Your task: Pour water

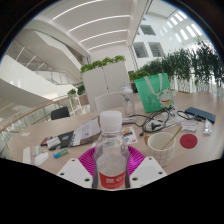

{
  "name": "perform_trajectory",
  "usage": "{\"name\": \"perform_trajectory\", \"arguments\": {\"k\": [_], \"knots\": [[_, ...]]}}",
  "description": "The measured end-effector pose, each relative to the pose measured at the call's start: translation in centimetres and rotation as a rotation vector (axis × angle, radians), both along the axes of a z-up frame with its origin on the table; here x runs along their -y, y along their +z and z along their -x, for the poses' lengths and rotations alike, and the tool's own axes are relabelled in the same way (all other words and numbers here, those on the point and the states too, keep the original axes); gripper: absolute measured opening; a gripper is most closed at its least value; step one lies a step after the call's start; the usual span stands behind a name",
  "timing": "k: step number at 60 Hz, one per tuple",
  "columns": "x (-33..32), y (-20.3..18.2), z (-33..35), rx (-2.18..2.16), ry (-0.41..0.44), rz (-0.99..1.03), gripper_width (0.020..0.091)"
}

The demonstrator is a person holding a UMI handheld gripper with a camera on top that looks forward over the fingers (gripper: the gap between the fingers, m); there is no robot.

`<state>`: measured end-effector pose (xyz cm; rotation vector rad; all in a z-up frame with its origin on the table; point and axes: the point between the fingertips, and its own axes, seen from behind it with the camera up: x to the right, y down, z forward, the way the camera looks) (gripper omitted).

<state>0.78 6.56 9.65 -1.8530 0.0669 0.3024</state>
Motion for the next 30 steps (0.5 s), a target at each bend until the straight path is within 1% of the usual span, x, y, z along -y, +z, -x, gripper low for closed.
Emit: {"name": "perform_trajectory", "arguments": {"k": [4, 5, 6, 7, 8, 9, 10, 11, 12, 13, 17, 18, 23, 24, 25, 30], "knots": [[-1.6, 2.5, 1.3, -0.231, -0.015, 0.031, 0.0364], [-1.8, 2.6, 1.1, -0.32, -0.01, 0.038, 0.0364], [-2.2, 3.1, 1.0, -0.401, -0.018, 0.051, 0.0336], [-2.6, 3.5, 0.9, -0.482, -0.027, 0.067, 0.0364], [-2.9, 3.7, 0.7, -0.565, -0.035, 0.089, 0.0363], [-3.4, 4.1, 0.7, -0.649, -0.047, 0.117, 0.0337], [-3.6, 4.1, 0.6, -0.73, -0.054, 0.146, 0.0362], [-4.0, 3.9, 1.1, -0.802, -0.074, 0.169, 0.0361], [-4.4, 3.7, 0.9, -0.891, -0.07, 0.205, 0.0362], [-4.6, 3.5, 1.6, -0.948, -0.091, 0.224, 0.0361], [-5.5, 4.5, 1.2, -1.307, -0.093, 0.285, 0.0362], [-5.8, 4.5, 1.2, -1.389, -0.108, 0.307, 0.0362], [-6.0, 6.8, 0.2, -1.708, -0.093, 0.326, 0.0364], [-6.3, 7.8, -0.9, -1.785, -0.076, 0.338, 0.0363], [-6.6, 7.6, 0.0, -1.802, -0.105, 0.33, 0.0363], [-6.7, 8.8, -1.9, -1.991, -0.124, 0.314, 0.0364]]}}
